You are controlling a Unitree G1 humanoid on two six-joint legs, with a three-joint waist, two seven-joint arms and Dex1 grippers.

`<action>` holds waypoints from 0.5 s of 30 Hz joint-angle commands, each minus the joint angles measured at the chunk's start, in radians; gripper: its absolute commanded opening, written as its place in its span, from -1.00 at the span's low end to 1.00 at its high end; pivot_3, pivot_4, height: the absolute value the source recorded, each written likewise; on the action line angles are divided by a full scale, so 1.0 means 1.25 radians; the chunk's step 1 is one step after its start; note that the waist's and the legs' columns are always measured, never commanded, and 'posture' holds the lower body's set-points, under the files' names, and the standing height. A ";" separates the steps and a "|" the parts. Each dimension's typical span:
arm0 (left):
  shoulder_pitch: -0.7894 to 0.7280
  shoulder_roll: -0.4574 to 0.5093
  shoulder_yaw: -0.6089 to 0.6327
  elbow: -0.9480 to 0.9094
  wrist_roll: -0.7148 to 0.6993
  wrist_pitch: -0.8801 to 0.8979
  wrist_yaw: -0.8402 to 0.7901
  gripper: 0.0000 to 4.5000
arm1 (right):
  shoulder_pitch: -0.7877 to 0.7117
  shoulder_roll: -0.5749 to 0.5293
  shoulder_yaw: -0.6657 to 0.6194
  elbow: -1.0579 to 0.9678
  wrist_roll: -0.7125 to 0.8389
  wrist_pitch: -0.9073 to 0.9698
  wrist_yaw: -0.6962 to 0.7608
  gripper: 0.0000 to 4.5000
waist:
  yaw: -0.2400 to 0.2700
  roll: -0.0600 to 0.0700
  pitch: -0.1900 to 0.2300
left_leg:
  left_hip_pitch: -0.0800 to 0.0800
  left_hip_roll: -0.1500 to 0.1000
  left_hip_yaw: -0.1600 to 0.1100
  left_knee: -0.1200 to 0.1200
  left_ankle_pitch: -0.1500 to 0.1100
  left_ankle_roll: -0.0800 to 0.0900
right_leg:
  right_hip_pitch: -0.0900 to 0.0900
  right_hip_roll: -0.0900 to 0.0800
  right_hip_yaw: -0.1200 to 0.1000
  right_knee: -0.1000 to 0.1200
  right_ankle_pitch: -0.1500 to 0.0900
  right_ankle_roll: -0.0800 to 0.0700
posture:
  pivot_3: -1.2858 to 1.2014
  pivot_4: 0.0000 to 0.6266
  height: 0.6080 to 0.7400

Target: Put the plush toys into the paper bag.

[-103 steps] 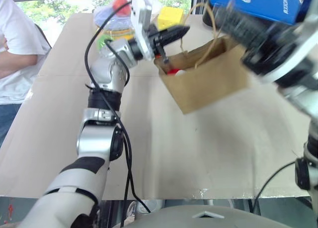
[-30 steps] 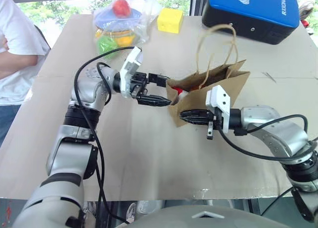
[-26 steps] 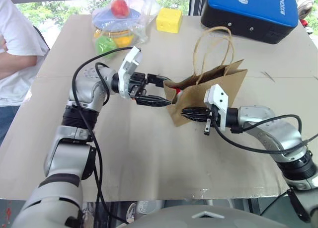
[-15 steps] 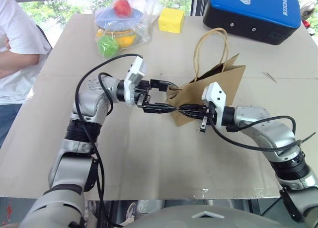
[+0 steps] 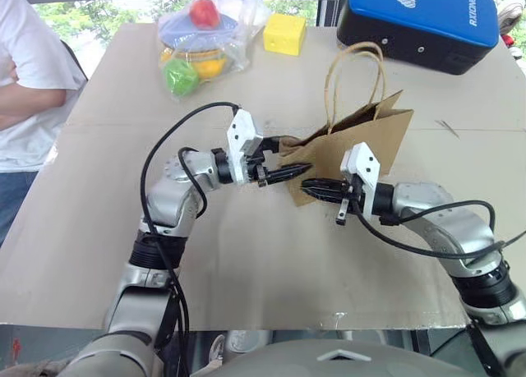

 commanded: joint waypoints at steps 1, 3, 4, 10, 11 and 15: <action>0.003 -0.021 -0.010 -0.011 0.013 -0.041 0.017 -0.35 | 0.026 -0.022 -0.053 -0.082 0.030 0.013 -0.008 -1.00 | 0.001 0.000 0.000 | 0.000 0.000 0.000 0.000 0.000 0.000 | 0.000 0.000 0.000 0.000 0.000 0.000 | 0.03 -0.52 1.00; -0.006 -0.034 -0.005 0.006 0.013 -0.055 0.022 -0.66 | 0.051 -0.030 -0.078 -0.122 0.044 0.018 -0.017 -1.00 | 0.001 0.000 0.000 | 0.000 0.000 0.000 0.000 0.000 0.000 | 0.000 0.000 0.000 0.000 0.000 0.000 | 0.03 -0.52 1.00; -0.013 -0.039 -0.001 0.017 0.011 -0.059 0.022 -0.90 | 0.066 -0.032 -0.093 -0.150 0.052 0.016 -0.024 -1.00 | 0.002 0.000 0.000 | 0.000 0.000 0.000 0.000 0.000 0.000 | 0.000 0.000 0.000 0.000 0.000 0.000 | 0.03 -0.52 1.00; -0.112 -0.016 0.009 0.155 -0.009 -0.155 -0.135 -1.00 | 0.188 -0.051 -0.245 -0.305 0.146 0.027 -0.070 -0.89 | 0.011 0.000 0.000 | 0.000 0.000 0.000 0.000 0.000 0.000 | 0.000 0.000 0.000 0.000 0.000 0.000 | 0.03 -0.52 1.00; -0.144 -0.012 0.008 0.204 -0.006 -0.186 -0.177 -1.00 | 0.218 -0.077 -0.266 -0.326 0.130 0.025 -0.070 -0.76 | 0.014 0.000 0.000 | 0.000 0.000 0.000 0.000 0.000 0.000 | 0.000 0.000 0.000 0.000 0.000 0.000 | 0.03 -0.52 1.00; -0.289 -0.021 -0.004 0.467 0.027 -0.332 -0.342 -1.00 | 0.408 -0.146 -0.449 -0.408 0.116 -0.007 -0.041 0.03 | 0.028 0.000 0.000 | 0.000 -0.004 -0.001 0.000 0.000 0.001 | 0.002 0.000 -0.001 -0.001 0.000 0.000 | 0.03 -0.52 1.00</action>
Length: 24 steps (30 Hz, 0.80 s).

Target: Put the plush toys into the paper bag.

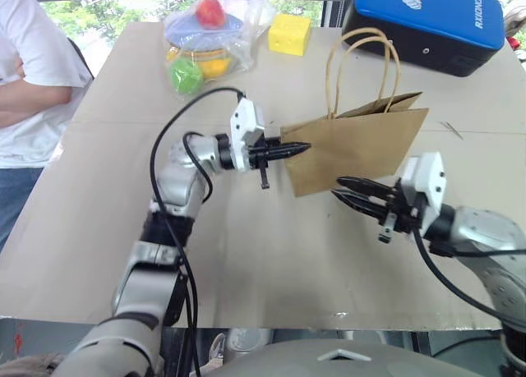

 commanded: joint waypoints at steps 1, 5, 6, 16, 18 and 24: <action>-0.098 -0.013 -0.001 0.205 0.029 -0.140 -0.124 -1.00 | 0.125 -0.032 -0.175 -0.080 0.004 -0.036 0.025 0.26 | 0.002 0.000 0.000 | 0.000 -0.001 0.000 0.000 0.000 0.001 | 0.001 0.000 0.000 0.000 0.000 0.000 | 0.03 -0.52 1.00; -0.159 -0.041 0.000 0.357 0.064 -0.224 -0.176 -1.00 | 0.234 -0.037 -0.271 -0.103 0.014 -0.062 0.050 0.98 | -0.008 0.000 0.000 | 0.002 0.000 0.001 0.000 -0.002 0.003 | 0.002 0.000 0.001 -0.001 0.000 0.000 | 0.03 -0.52 1.00; -0.171 -0.045 0.001 0.384 0.071 -0.233 -0.187 -1.00 | 0.251 -0.035 -0.285 -0.108 0.015 -0.068 0.052 0.98 | -0.010 0.000 0.000 | 0.002 0.000 0.001 0.000 -0.002 0.004 | 0.002 0.001 0.001 0.000 0.000 0.000 | 0.03 -0.52 1.00; -0.115 0.007 0.057 0.254 0.018 0.014 -0.133 0.54 | 0.261 -0.039 -0.326 -0.093 0.023 -0.111 0.044 1.00 | -0.015 0.000 0.000 | 0.004 0.002 0.001 0.000 -0.002 0.004 | 0.004 0.001 0.001 0.000 0.000 0.000 | 0.03 -0.52 1.00; -0.018 0.042 0.084 0.075 -0.019 0.154 -0.050 0.89 | 0.272 -0.044 -0.357 -0.075 0.030 -0.122 0.066 1.00 | -0.027 0.000 -0.001 | 0.005 0.004 0.001 0.000 -0.002 0.004 | 0.004 0.001 0.002 0.001 0.000 0.000 | 0.03 -0.52 1.00; 0.231 0.110 0.203 -0.346 -0.156 0.444 0.164 0.98 | 0.337 -0.064 -0.494 0.008 0.071 -0.148 0.178 1.00 | -0.016 0.000 0.000 | 0.007 0.006 0.001 -0.001 -0.003 0.004 | 0.005 0.000 0.002 0.000 0.000 0.000 | 0.03 -0.52 1.00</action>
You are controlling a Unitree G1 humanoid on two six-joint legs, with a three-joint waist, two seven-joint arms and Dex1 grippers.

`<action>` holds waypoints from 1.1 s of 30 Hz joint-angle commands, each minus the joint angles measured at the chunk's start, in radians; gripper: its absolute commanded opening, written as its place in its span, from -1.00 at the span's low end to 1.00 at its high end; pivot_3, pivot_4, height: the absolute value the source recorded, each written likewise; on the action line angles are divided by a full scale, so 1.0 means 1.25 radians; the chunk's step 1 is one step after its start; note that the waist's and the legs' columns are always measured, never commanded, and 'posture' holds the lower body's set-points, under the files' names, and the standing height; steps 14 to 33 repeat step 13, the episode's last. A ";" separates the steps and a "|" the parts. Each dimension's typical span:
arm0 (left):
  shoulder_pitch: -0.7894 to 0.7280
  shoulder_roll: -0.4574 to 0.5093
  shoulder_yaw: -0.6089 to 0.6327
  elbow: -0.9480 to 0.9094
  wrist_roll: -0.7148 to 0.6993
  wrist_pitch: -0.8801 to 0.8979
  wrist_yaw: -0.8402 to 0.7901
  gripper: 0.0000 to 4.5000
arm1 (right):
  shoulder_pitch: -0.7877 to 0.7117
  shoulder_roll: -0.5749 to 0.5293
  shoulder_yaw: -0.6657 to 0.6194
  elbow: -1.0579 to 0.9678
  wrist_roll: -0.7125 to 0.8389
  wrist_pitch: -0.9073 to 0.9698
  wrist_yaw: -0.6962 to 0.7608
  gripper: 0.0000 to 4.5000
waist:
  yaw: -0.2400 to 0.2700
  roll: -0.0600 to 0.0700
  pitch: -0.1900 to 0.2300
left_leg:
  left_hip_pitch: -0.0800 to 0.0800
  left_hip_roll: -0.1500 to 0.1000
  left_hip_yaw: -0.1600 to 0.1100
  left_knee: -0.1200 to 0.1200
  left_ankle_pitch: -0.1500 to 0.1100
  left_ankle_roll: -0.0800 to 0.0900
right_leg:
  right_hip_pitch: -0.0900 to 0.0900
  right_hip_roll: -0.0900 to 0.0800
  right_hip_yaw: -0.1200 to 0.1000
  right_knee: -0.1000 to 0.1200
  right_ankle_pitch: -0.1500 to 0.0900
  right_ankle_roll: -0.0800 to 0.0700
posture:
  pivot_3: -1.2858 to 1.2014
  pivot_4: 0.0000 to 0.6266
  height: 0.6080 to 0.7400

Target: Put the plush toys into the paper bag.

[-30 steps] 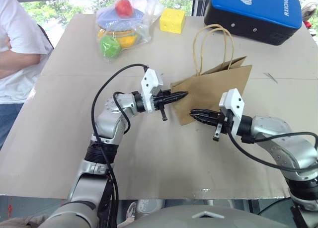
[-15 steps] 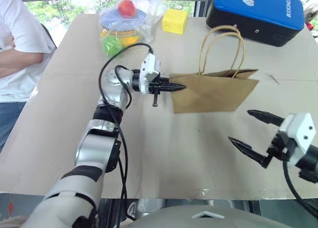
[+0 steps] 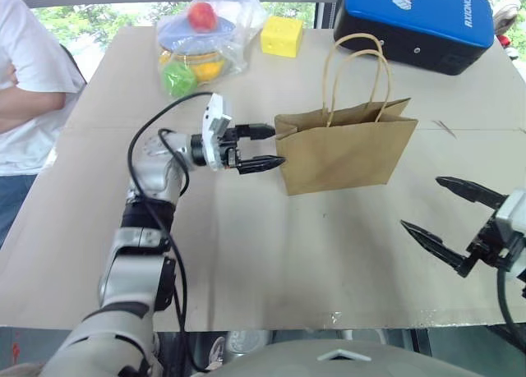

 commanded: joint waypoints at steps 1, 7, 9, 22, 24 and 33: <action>0.105 0.043 0.094 -0.230 -0.092 0.130 0.110 0.98 | 0.045 -0.021 -0.121 0.058 0.029 -0.032 0.093 1.00 | 0.008 0.000 0.000 | 0.001 0.000 0.000 0.000 0.000 0.000 | 0.001 0.000 0.000 0.000 0.000 0.000 | 0.03 -0.52 1.00; 0.387 0.102 0.203 -0.462 -0.149 0.182 0.182 0.98 | 0.126 -0.051 -0.265 0.198 0.015 -0.064 0.230 1.00 | 0.011 0.002 -0.001 | 0.006 0.001 0.001 -0.002 -0.001 0.000 | 0.005 -0.005 0.001 -0.003 -0.002 -0.003 | 0.03 -0.52 1.00; 0.469 0.119 0.232 -0.504 -0.156 0.177 0.184 0.98 | 0.146 -0.053 -0.288 0.234 0.005 -0.077 0.262 1.00 | 0.014 0.002 -0.001 | 0.005 0.001 0.001 -0.002 -0.001 0.000 | 0.006 -0.005 0.000 -0.003 -0.002 -0.003 | 0.03 -0.52 1.00; 0.552 0.130 0.248 -0.539 -0.161 0.149 0.189 0.98 | 0.153 -0.052 -0.285 0.265 -0.008 -0.097 0.285 1.00 | 0.015 0.003 -0.001 | 0.006 0.000 0.001 -0.002 -0.001 0.000 | 0.006 -0.005 -0.001 -0.003 -0.003 -0.003 | 0.03 -0.52 1.00; 0.552 0.130 0.248 -0.539 -0.161 0.149 0.189 0.98 | 0.153 -0.052 -0.285 0.265 -0.008 -0.097 0.285 1.00 | 0.015 0.003 -0.001 | 0.006 0.000 0.001 -0.002 -0.001 0.000 | 0.006 -0.005 -0.001 -0.003 -0.003 -0.003 | 0.03 -0.52 1.00; 0.552 0.130 0.248 -0.539 -0.161 0.149 0.189 0.98 | 0.153 -0.052 -0.285 0.265 -0.008 -0.097 0.285 1.00 | 0.015 0.003 -0.001 | 0.006 0.000 0.001 -0.002 -0.001 0.000 | 0.006 -0.005 -0.001 -0.003 -0.003 -0.003 | 0.03 -0.52 1.00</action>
